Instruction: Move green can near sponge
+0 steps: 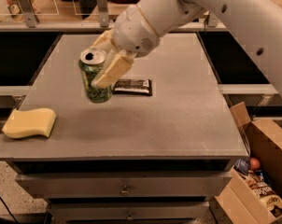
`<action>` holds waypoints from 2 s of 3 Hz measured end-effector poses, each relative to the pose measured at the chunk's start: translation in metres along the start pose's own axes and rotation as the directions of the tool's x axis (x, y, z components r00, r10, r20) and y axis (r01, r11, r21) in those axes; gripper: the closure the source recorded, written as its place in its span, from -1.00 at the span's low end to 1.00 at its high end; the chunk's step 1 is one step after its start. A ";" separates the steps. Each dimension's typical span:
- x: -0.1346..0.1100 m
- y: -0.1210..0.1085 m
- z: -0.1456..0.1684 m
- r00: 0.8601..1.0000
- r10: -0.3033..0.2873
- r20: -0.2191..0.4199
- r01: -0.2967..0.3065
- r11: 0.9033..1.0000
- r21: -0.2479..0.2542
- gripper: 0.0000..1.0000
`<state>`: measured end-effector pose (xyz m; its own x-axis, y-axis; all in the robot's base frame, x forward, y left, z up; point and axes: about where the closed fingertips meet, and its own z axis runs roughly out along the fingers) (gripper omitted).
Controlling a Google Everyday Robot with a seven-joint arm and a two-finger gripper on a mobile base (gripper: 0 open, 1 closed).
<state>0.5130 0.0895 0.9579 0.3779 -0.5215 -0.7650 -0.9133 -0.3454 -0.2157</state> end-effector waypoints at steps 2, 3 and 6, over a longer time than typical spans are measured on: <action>-0.034 0.032 0.063 0.998 -0.053 0.039 0.058 0.984 -0.166 1.00; -0.038 0.043 0.088 0.997 -0.064 0.037 0.070 0.975 -0.213 1.00; -0.028 0.036 0.121 0.999 -0.049 0.011 0.050 0.969 -0.244 0.63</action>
Offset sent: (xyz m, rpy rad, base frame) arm -0.0788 0.0802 -0.0369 -0.0427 0.0998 0.2528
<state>0.4512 0.1862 0.8979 0.4208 -0.4956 -0.7598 -0.8286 -0.5508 -0.0996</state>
